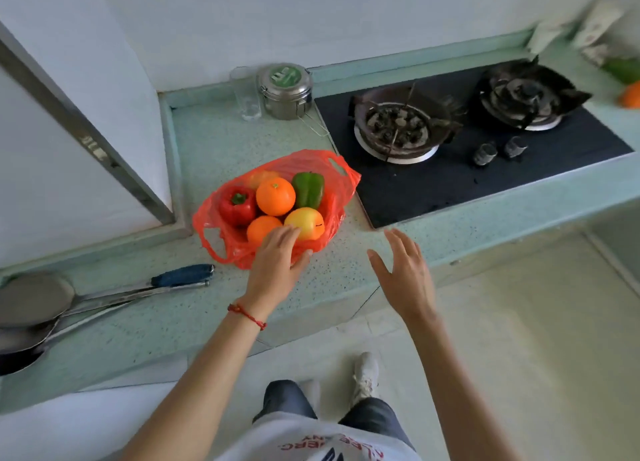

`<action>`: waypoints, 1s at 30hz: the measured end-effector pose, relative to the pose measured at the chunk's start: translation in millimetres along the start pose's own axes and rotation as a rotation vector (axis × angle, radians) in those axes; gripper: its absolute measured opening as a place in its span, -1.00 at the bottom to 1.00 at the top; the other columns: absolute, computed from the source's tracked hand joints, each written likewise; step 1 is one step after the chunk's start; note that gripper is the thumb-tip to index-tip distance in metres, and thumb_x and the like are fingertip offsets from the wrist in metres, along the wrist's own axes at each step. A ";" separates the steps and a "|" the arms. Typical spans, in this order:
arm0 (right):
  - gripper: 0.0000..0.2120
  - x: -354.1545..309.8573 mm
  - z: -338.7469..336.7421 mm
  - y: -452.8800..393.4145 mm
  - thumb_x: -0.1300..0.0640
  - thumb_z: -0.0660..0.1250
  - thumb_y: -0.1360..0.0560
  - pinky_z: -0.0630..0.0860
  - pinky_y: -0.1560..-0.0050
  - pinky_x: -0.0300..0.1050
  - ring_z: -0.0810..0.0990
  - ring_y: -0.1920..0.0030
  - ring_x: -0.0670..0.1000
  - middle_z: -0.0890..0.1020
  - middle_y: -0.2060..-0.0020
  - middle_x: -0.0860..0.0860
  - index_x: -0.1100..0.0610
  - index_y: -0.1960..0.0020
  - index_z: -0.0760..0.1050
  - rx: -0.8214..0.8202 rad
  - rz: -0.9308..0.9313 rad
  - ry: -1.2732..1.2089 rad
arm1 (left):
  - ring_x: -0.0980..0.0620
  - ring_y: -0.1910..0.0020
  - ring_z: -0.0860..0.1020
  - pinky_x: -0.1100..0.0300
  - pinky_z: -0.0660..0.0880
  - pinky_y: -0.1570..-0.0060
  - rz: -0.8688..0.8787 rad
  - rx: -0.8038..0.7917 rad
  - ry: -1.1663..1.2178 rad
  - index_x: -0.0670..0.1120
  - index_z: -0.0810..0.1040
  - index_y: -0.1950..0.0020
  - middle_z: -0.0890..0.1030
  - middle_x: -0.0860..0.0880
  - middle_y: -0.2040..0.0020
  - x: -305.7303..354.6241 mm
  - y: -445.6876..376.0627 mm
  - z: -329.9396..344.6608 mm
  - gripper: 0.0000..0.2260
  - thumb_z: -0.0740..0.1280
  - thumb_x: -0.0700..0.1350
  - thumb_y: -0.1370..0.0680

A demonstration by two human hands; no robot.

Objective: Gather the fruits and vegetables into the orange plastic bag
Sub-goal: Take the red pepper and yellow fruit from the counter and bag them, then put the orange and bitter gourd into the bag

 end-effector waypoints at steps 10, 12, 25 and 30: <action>-0.52 105.6 -71.3 80.2 -0.05 0.23 -0.52 0.41 -0.22 0.09 0.41 -0.30 0.20 0.45 -0.31 0.17 0.20 -0.33 0.35 0.212 0.270 0.058 | -0.25 -0.23 0.46 -0.11 0.41 -0.23 0.322 -0.239 -0.113 -0.26 0.45 -0.24 0.52 -0.27 -0.22 112.3 -4.9 82.5 -0.47 0.09 0.11 -0.47; -0.53 130.4 -88.9 98.5 -0.04 0.24 -0.52 0.42 -0.20 0.09 0.42 -0.28 0.20 0.46 -0.30 0.18 0.21 -0.33 0.36 0.251 0.330 0.055 | -0.23 -0.27 0.42 -0.09 0.37 -0.28 0.377 -0.268 -0.119 -0.25 0.44 -0.26 0.49 -0.26 -0.26 141.6 -3.9 105.0 -0.49 0.12 0.09 -0.49; -0.54 282.3 -191.1 248.3 0.00 0.27 -0.51 0.43 -0.18 0.05 0.40 -0.31 0.18 0.45 -0.31 0.18 0.22 -0.33 0.37 0.467 0.748 0.106 | -0.22 -0.32 0.38 -0.04 0.28 -0.33 0.754 -0.471 -0.112 -0.22 0.39 -0.31 0.46 -0.25 -0.30 343.5 51.2 243.2 -0.41 0.03 0.15 -0.46; -0.52 312.8 -208.5 274.0 -0.02 0.24 -0.52 0.39 -0.24 0.02 0.35 -0.36 0.14 0.42 -0.34 0.16 0.21 -0.35 0.34 0.498 0.847 0.096 | -0.20 -0.34 0.37 -0.03 0.27 -0.34 0.855 -0.524 -0.112 -0.21 0.38 -0.32 0.45 -0.23 -0.31 391.8 65.7 274.3 -0.40 0.00 0.16 -0.45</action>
Point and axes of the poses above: each hand's wrist, its own y-axis away from the middle knuckle, its own z-axis out of the palm, x = y × z, the point moved 7 cm from there along -y, towards the middle knuckle
